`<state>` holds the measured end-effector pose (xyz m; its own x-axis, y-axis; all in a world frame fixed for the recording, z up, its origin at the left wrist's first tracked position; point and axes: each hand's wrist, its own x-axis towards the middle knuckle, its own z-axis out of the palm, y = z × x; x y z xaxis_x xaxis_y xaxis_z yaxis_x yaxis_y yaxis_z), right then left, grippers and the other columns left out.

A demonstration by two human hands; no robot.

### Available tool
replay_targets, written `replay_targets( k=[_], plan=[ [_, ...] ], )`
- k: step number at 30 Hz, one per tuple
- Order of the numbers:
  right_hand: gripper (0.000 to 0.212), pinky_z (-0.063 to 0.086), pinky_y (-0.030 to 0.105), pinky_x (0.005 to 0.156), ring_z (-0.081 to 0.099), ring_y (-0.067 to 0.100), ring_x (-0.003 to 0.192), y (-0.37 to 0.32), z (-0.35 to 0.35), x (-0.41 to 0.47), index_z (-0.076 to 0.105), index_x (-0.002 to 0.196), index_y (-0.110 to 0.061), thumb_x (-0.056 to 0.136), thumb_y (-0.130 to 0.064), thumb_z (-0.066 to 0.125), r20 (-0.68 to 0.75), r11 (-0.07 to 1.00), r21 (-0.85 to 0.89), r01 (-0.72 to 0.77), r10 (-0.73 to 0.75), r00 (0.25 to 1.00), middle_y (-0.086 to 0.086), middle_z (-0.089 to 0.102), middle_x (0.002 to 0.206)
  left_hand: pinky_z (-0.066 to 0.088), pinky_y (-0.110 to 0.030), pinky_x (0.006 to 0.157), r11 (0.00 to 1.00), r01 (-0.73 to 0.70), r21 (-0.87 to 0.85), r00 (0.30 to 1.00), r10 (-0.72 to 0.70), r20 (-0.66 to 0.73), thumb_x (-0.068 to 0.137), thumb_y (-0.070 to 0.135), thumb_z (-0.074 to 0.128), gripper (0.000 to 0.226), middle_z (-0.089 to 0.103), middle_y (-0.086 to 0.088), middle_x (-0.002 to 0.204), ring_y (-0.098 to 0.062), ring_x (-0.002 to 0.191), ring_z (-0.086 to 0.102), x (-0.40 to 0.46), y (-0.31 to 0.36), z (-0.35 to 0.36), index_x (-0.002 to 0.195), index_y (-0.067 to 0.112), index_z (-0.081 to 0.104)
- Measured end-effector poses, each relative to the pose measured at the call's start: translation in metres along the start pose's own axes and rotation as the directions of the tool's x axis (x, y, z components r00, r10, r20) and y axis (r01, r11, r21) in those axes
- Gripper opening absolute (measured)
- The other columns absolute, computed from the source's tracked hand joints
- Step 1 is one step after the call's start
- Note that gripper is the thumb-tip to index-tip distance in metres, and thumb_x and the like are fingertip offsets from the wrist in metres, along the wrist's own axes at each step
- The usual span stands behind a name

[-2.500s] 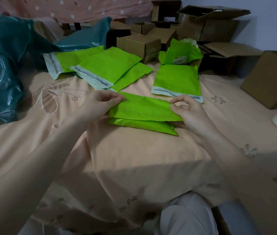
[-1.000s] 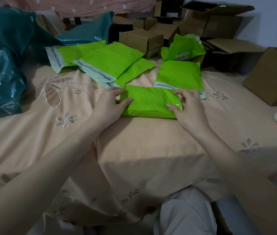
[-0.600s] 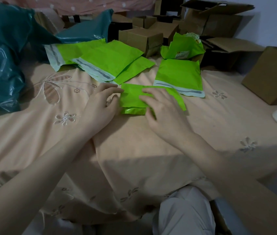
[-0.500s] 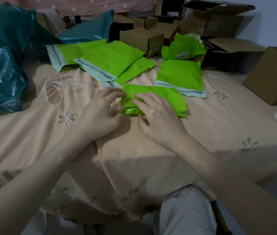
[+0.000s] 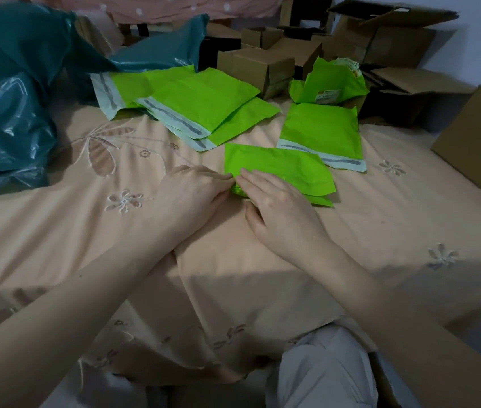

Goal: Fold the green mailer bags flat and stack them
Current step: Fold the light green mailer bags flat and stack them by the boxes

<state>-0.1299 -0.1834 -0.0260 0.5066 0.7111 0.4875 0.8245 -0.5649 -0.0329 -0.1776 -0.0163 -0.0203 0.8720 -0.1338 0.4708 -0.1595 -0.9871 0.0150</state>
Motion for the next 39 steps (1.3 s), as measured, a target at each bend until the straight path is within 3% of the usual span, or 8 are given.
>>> replay_targets(
  k=[6,11,15,22,25,29,34,39],
  plan=[
    [0.058,0.039,0.043,0.107,0.044,0.029,0.13,0.001,0.0,-0.007,0.053,0.132,-0.007,0.084,-0.027,0.028,0.028,0.998,0.02,-0.064,0.064,0.998,0.015,0.048,0.14,0.054,-0.033,0.058,0.999,0.015,0.031,1.0,-0.016,0.021,0.087,0.034,0.035,0.039,0.074,0.003,0.083,-0.02,0.076,0.071,-0.001,0.005,-0.003,0.083,0.019,0.071],
    [0.057,0.046,0.041,0.09,0.05,0.028,0.116,0.0,-0.008,-0.013,0.053,0.132,-0.017,0.081,-0.031,0.034,0.007,0.988,-0.099,-0.12,0.122,0.993,0.007,0.057,0.125,0.049,-0.029,0.053,0.995,0.034,0.091,0.999,-0.034,-0.001,0.085,0.035,0.034,0.04,0.073,0.003,0.075,-0.024,0.067,0.069,-0.001,0.008,-0.004,0.078,0.02,0.07],
    [0.059,0.046,0.035,0.095,0.051,0.023,0.117,0.005,-0.009,-0.02,0.049,0.133,-0.007,0.08,-0.028,0.036,-0.011,0.99,-0.071,-0.125,0.125,0.992,0.004,0.057,0.129,0.051,-0.029,0.051,0.996,0.051,0.079,0.999,-0.052,0.002,0.085,0.035,0.034,0.04,0.073,0.001,0.074,-0.025,0.066,0.069,-0.001,0.008,-0.003,0.077,0.019,0.07],
    [0.052,0.048,0.04,0.084,0.048,0.031,0.113,0.012,-0.01,-0.028,0.05,0.133,-0.02,0.083,-0.03,0.046,-0.01,0.969,-0.128,-0.21,0.21,0.978,0.011,0.052,0.126,0.056,-0.036,0.055,0.999,0.045,0.006,0.999,-0.045,0.02,0.084,0.035,0.035,0.042,0.074,0.0,0.087,-0.025,0.076,0.071,-0.002,0.009,-0.003,0.089,0.018,0.074],
    [0.054,0.047,0.04,0.088,0.05,0.029,0.114,0.014,-0.01,-0.03,0.05,0.134,-0.021,0.082,-0.033,0.044,-0.004,0.966,-0.161,-0.201,0.203,0.979,0.008,0.055,0.126,0.055,-0.035,0.063,0.999,0.036,-0.04,0.999,-0.036,-0.018,0.082,0.041,0.039,0.047,0.071,-0.002,0.106,-0.024,0.087,0.07,-0.004,0.013,-0.005,0.102,0.014,0.072],
    [0.056,0.046,0.038,0.091,0.049,0.027,0.117,0.012,-0.012,-0.03,0.048,0.137,-0.021,0.083,-0.035,0.039,0.004,0.964,-0.156,-0.215,0.218,0.976,0.005,0.055,0.128,0.048,-0.036,0.091,0.993,0.023,-0.115,1.0,-0.021,0.019,0.085,0.053,0.036,0.071,0.054,-0.012,0.134,-0.027,0.116,0.058,-0.011,0.029,-0.009,0.133,0.003,0.049],
    [0.06,0.04,0.037,0.1,0.044,0.025,0.124,0.011,-0.012,-0.033,0.042,0.141,-0.019,0.084,-0.036,0.033,0.034,0.967,-0.149,-0.208,0.215,0.976,0.004,0.051,0.135,0.015,-0.022,0.112,0.983,0.09,-0.16,0.982,-0.06,0.181,0.08,0.068,0.011,0.088,0.015,-0.004,0.158,-0.015,0.141,0.024,-0.022,0.047,-0.008,0.15,0.014,0.012],
    [0.067,0.034,0.038,0.108,0.041,0.026,0.131,0.008,-0.013,-0.034,0.041,0.14,-0.01,0.08,-0.037,0.027,0.062,0.968,-0.111,-0.224,0.232,0.971,0.008,0.048,0.14,0.031,-0.031,0.106,0.988,0.134,-0.078,0.973,-0.116,0.2,0.079,0.069,0.005,0.084,0.018,-0.007,0.157,-0.024,0.134,0.039,-0.02,0.054,-0.005,0.15,0.025,0.01]
  ],
)
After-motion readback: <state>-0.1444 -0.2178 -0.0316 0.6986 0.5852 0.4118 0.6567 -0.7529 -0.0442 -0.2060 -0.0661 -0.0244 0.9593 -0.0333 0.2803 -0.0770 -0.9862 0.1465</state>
